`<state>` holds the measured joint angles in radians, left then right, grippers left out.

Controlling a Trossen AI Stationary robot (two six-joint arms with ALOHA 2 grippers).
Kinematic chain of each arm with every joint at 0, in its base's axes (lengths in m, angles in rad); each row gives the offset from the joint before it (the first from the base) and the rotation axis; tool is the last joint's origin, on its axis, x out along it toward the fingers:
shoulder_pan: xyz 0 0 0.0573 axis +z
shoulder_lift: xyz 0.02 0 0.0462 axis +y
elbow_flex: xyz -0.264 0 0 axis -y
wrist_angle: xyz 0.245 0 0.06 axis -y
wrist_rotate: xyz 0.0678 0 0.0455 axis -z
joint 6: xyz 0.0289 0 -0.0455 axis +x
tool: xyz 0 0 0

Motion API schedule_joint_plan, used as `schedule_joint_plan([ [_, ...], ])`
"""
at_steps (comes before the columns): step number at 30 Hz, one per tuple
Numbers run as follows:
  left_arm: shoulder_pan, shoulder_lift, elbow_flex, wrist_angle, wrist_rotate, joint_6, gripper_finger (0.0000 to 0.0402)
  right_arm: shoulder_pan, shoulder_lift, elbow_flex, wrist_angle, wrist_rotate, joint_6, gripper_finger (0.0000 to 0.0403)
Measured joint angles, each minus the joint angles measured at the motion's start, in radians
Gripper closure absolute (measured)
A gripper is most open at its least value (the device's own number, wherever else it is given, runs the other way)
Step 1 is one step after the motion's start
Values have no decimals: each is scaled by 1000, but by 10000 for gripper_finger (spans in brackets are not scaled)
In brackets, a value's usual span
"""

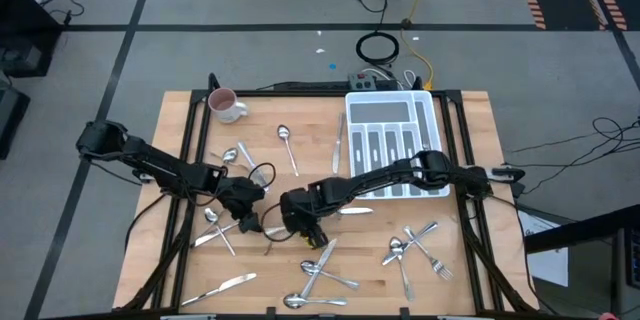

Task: Sort silverware
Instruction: Put the spoon in the middle section of the silverware tray

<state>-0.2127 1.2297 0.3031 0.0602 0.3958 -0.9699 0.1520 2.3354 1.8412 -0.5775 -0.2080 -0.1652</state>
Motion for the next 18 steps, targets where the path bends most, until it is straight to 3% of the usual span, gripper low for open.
schedule_joint_plan([
  [6, 0, 0, 0, -2, -14, 59, 210, 5, -1, 0, -8, 0, 93, 226],
  [18, 0, 0, 0, -32, -83, 70, 210, 23, -2, 52, -27, -2, 119, 226],
])
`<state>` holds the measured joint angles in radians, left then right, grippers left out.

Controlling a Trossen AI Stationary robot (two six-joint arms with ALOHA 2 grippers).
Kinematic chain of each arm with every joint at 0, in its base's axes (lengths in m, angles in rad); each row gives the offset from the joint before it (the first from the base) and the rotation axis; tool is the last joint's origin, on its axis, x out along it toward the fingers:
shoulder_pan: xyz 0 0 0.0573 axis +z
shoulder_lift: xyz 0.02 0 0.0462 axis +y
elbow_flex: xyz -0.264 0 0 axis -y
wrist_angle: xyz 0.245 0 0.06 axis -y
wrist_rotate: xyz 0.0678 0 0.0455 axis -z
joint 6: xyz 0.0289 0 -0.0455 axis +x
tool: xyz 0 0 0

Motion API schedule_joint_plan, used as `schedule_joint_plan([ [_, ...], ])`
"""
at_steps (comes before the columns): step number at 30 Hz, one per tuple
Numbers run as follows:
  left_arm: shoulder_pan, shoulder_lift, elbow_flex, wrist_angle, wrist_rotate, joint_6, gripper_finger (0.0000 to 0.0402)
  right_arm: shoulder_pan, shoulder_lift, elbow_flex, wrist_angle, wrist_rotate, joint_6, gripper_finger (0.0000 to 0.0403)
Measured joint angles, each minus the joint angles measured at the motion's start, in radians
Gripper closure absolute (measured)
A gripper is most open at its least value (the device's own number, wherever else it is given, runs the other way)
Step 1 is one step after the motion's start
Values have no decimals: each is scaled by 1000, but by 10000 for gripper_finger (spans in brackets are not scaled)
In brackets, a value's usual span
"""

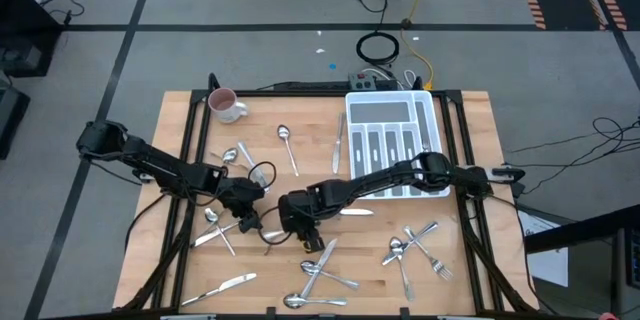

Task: Sort silverware
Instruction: Put the spoon in the middle section of the silverware tray

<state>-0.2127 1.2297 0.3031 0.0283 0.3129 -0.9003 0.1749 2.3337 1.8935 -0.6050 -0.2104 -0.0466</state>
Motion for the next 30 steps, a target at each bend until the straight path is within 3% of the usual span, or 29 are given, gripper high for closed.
schedule_joint_plan([
  [12, -1, 0, 1, -4, -26, -1, 210, -4, 42, 6, 18, 13, 2, 227],
  [15, -1, 0, 1, -7, -31, -1, 210, -4, 59, 7, 15, 68, 19, 232],
  [19, -1, 0, 2, -8, -38, -2, 210, -5, 68, 11, -28, 107, 60, 281],
  [23, -1, 0, 2, -8, -52, -2, 210, -3, 68, 13, -63, 137, 82, 381],
  [30, -1, 0, 2, -9, -57, -2, 210, 1, 62, 10, -87, 131, 166, 398],
])
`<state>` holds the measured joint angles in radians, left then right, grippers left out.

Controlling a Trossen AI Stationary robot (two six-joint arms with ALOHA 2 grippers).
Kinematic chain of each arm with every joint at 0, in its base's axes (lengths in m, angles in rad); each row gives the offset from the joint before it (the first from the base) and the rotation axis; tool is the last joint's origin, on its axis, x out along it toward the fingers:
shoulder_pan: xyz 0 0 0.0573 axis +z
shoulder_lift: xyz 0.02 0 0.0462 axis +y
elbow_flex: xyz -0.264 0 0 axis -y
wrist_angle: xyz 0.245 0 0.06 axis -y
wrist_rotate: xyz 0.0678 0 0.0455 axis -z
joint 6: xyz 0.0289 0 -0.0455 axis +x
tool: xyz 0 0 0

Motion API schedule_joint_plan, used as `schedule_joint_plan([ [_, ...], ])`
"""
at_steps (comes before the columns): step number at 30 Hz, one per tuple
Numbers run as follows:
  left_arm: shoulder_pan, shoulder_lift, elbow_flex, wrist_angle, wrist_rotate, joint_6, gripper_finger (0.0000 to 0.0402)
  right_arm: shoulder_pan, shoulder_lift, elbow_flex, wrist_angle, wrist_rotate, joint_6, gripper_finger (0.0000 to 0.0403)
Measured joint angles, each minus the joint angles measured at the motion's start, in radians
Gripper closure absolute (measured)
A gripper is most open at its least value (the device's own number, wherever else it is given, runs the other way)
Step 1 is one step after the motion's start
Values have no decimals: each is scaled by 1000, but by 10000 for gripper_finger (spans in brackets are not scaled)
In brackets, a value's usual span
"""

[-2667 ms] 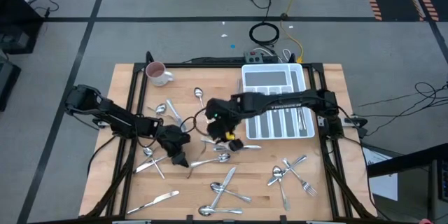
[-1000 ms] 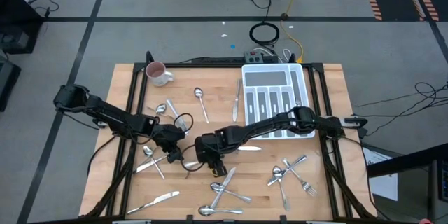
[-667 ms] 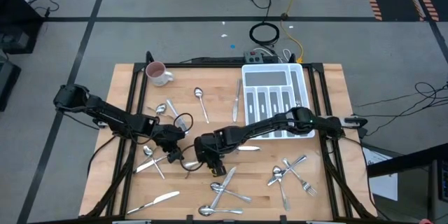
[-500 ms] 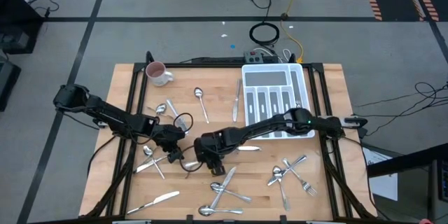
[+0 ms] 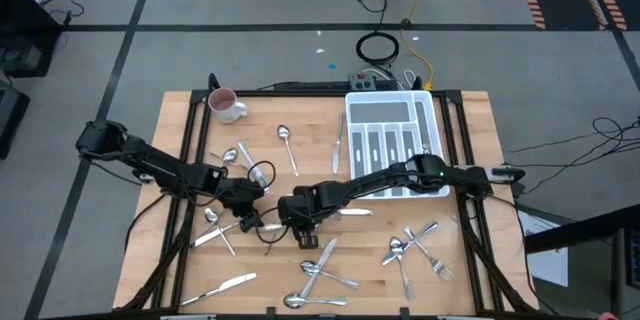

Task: Sort silverware
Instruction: Put the spoon in the middle section of the silverware tray

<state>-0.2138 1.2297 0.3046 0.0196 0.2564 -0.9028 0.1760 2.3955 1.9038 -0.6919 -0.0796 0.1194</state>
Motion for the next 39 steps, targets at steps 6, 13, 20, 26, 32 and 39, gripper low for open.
schedule_joint_plan([
  [6, 0, 0, 0, -1, -10, 1, 210, 13, -19, 37, -104, 4, 8, 401],
  [13, 0, 0, 0, 0, -15, -1, 210, 21, -29, 234, -430, 12, -68, 402],
  [20, -15, 0, 0, 1, -33, -11, 210, 40, -35, 435, -900, 287, -299, 402],
  [26, -47, -6, -1, 1, -74, -60, 210, 52, -165, 327, -882, 298, -462, 403],
  [32, -80, -1, -2, 17, -135, -107, 210, 19, -431, -36, -875, 296, -499, 403],
  [39, -84, -1, -2, 21, -149, -134, 210, -71, -775, -533, -881, 513, -708, 403],
])
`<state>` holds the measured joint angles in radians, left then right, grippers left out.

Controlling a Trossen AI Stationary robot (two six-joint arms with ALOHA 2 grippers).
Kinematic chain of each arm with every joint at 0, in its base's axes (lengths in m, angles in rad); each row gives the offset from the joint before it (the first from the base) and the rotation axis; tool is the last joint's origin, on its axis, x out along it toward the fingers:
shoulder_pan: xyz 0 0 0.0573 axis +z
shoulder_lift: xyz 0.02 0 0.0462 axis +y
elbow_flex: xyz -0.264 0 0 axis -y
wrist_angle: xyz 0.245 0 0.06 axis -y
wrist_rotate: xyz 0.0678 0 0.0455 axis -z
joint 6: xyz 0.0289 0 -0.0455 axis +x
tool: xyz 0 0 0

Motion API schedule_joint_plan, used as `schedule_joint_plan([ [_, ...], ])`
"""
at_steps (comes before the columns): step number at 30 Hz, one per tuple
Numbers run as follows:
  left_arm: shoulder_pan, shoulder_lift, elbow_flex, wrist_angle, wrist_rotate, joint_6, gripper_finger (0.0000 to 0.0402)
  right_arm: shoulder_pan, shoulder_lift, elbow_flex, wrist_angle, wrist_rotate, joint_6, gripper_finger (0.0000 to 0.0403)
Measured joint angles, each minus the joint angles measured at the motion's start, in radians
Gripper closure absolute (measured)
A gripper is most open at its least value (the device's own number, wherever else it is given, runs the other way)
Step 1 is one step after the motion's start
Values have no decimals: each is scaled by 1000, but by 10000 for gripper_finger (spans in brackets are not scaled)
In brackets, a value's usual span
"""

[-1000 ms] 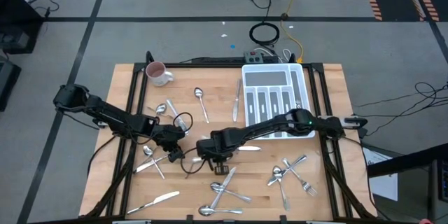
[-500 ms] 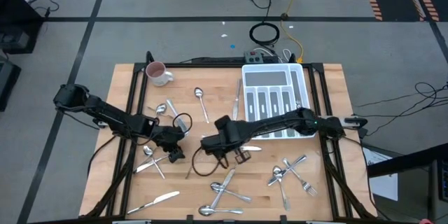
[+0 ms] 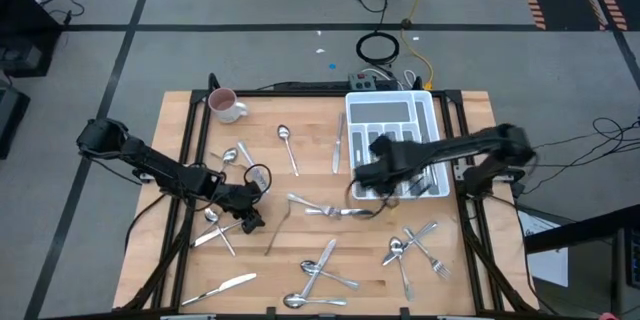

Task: Sort silverware
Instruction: Put the spoon in the middle section of the silverware tray

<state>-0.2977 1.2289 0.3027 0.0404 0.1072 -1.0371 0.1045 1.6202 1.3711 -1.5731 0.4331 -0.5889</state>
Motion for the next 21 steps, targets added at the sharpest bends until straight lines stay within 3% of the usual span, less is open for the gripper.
schedule_joint_plan([
  [5, 0, 0, 0, 1, -3, -6, 210, -90, -152, -186, 27, 95, -275, 403],
  [11, 2, 2, 0, 12, -57, -36, 210, -190, -192, -326, 121, 120, -576, 403],
  [17, 2, 2, 0, 17, -107, -58, 210, -208, -173, -349, 325, 144, -804, 403],
  [21, 3, 2, 0, 25, -147, -58, 210, -208, -145, -349, 368, 137, -896, 403],
])
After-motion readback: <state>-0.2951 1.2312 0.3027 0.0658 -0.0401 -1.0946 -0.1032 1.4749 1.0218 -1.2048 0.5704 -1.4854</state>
